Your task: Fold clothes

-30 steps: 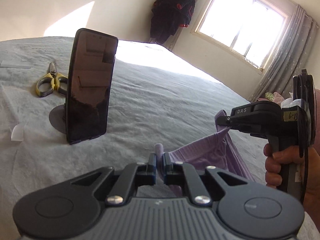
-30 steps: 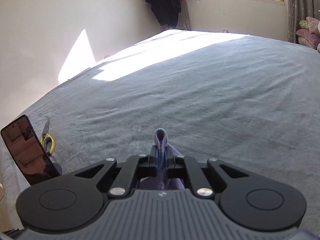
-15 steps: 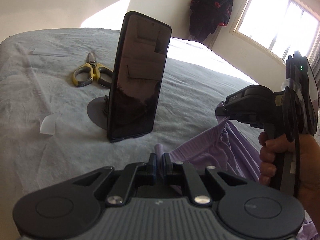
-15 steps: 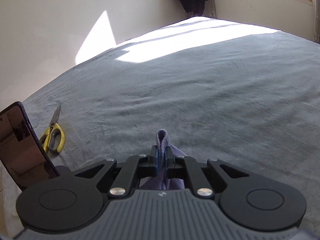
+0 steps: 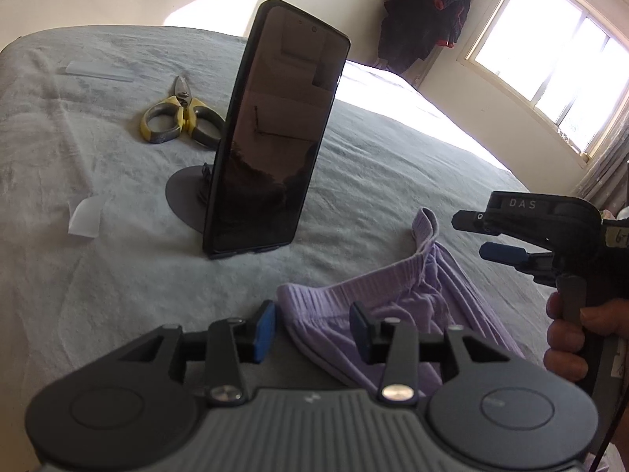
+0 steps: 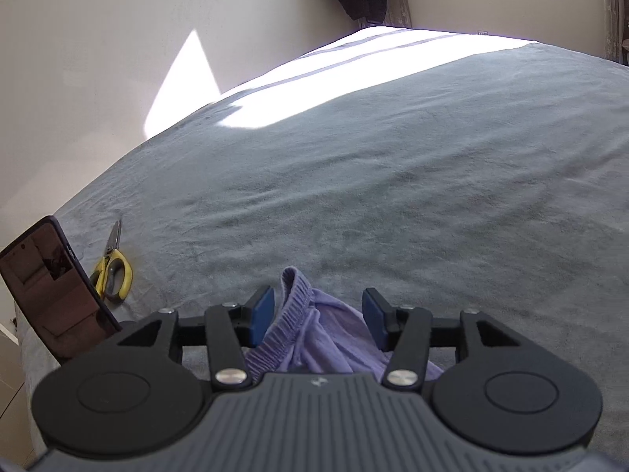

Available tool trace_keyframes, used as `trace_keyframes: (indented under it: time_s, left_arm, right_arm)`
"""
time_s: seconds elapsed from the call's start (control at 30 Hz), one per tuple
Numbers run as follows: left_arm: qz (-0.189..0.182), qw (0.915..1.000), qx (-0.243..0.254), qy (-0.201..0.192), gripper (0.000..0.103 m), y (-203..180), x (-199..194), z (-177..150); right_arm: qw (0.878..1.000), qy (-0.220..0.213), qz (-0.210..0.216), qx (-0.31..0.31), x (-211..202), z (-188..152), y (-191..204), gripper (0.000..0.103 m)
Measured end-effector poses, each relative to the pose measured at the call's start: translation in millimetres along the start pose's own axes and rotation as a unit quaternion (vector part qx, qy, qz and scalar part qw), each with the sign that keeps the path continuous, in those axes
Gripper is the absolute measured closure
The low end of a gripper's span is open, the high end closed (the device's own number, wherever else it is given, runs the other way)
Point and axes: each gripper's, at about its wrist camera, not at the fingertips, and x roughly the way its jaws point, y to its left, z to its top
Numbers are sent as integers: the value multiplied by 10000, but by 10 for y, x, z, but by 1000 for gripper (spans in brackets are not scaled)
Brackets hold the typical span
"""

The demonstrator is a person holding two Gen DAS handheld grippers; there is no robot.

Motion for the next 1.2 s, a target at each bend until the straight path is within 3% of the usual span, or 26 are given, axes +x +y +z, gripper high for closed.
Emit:
trace_keyframes:
  time_s: [0.5,0.6,0.7,0.73,0.87,1.2]
  left_arm:
    - [-216,9992,-261,208,59,0,-115,-51]
    - [-188,9994,-190,242,59,-44,-87,-76]
    - [-177,9993,-153,276,59,-78,-42,-96]
    - [-178,9994,-137,279,59,-89,-31,-101]
    - [-187,9995,-107,232,59,-98,6,-106]
    - [-100,9999,23,127,59,-153,63,-108]
  right_arm:
    - [9929,618,-986,-258,-813,-708,-1007,50]
    - [9897,811,-1123,-369,-789,-822,-1083,57]
    - [9867,885,-1222,-603,-747,-881,-1056,81]
    - [9861,874,-1238,-683,-744,-883,-1035,103]
    - [9781,716,-1599,-1125,-722,-845,-947,103]
    - [9668,207,-2359,-958,-491,-353,-1119,103]
